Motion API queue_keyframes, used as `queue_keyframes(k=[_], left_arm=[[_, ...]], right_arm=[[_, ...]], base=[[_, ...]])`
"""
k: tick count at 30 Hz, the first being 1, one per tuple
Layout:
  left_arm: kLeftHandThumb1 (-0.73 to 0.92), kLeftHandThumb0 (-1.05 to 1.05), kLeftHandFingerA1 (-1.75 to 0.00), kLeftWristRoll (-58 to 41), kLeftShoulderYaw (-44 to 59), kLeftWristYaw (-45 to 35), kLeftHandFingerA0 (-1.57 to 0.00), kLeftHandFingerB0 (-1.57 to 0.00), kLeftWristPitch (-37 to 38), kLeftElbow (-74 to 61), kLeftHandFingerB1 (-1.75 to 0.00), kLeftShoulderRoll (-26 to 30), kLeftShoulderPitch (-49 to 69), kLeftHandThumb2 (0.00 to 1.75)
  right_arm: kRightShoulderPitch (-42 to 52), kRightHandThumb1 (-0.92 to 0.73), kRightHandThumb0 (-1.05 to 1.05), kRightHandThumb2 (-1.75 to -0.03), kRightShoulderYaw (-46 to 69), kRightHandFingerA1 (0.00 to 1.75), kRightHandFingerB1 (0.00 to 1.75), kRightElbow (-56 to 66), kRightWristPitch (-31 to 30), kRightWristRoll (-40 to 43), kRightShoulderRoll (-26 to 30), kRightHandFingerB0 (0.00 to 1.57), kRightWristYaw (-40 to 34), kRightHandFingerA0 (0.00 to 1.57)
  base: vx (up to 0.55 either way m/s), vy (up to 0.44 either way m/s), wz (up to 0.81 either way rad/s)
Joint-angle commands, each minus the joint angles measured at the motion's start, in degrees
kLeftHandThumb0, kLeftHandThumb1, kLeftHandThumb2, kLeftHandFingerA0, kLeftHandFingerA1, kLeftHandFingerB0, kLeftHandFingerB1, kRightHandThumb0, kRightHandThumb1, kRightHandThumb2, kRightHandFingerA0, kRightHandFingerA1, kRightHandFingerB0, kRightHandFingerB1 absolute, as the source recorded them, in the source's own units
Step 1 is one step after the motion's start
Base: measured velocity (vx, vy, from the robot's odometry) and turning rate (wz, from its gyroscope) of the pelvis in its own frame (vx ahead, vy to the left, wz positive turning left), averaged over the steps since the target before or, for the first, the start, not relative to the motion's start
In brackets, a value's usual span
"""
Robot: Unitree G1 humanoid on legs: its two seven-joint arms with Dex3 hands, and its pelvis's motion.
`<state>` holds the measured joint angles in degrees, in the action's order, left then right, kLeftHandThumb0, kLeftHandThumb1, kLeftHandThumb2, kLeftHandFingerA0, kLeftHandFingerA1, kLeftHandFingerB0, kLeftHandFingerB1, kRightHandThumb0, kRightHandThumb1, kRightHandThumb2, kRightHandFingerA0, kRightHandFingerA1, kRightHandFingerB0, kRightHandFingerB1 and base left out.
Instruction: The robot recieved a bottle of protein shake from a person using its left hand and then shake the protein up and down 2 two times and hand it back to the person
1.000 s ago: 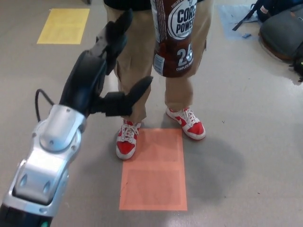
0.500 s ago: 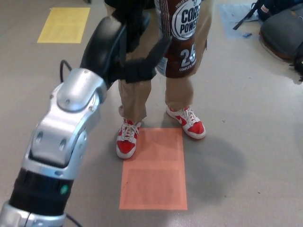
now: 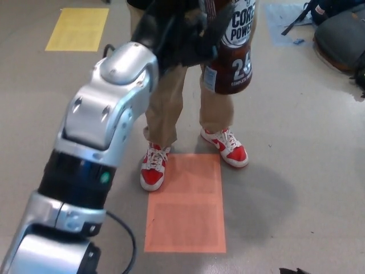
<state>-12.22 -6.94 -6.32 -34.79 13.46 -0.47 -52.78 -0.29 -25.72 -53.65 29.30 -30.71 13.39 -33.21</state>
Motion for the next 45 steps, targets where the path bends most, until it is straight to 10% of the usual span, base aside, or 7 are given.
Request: queue_keyframes(k=[1, 5, 20, 28, 29, 30, 45], left_arm=[[0.57, -0.96, -0.03, 0.0, -0.8, -1.1, 0.00, 0.00, -11.4, 7.9, 0.00, -2.6, -6.2, 0.94], [0.63, -0.96, 0.00, 1.7, -1.4, 0.8, 0.00, 0.00, -11.2, 11.0, 0.00, -4.4, -7.5, 0.60], [0.44, -0.79, -0.10, 3.8, 0.4, 4.4, 0.00, 0.00, -7.4, 13.5, 0.00, -9.5, -6.0, 0.85], [0.66, -0.29, -1.75, 7.5, 7.9, 25.4, -0.78, -0.62, 7.7, 9.8, -1.75, -18.8, -2.0, 0.57], [0.50, -0.36, -1.43, 7.7, 8.0, 25.6, -1.10, -0.95, 9.3, 9.6, -1.34, -18.8, -1.6, 0.80], [0.70, -0.24, -1.75, 7.8, 8.0, 25.7, -0.76, -0.61, 10.5, 9.3, -1.75, -18.7, -1.3, 0.57], [0.67, -0.21, -1.75, 10.1, 5.0, 21.2, -0.75, -0.56, 14.0, 4.9, -1.73, -11.9, 3.8, 0.56]], right_arm=[[-0.2, -0.69, -0.76, -1.01, 1.4, 0.49, 0.44, 1.6, 2.8, -0.4, 2.0, 0.22, -0.6, 0.32], [-0.2, -0.80, -0.66, -0.64, 2.0, 0.34, 0.33, 1.6, 3.5, 0.0, 1.9, 0.32, 0.3, 0.35], [-1.0, -0.67, -0.73, -0.99, 3.6, 0.49, 0.44, 0.7, 6.4, 0.4, 1.4, 0.24, 1.5, 0.31], [-2.8, -0.70, -0.77, -1.02, 4.0, 0.49, 0.45, -1.0, 7.1, -0.1, 1.0, 0.25, 0.8, 0.33], [-2.9, -0.70, -0.78, -1.03, 4.0, 0.49, 0.45, -1.2, 7.0, -0.2, 0.9, 0.26, 0.7, 0.34], [-2.9, -0.78, -0.71, -0.67, 4.1, 0.35, 0.33, -1.3, 7.3, 0.2, 0.8, 0.34, 1.0, 0.39], [-2.8, -0.67, -0.70, -1.04, 4.4, 0.54, 0.44, 0.2, 5.0, -0.1, 0.4, 0.21, 2.3, 0.39]], base=[[0.00, 0.000, 0.00], [0.00, 0.000, 0.00], [0.00, 0.000, 0.00], [0.00, 0.000, 0.00], [0.00, 0.000, 0.00], [0.00, 0.000, 0.00], [0.00, 0.000, 0.00]])
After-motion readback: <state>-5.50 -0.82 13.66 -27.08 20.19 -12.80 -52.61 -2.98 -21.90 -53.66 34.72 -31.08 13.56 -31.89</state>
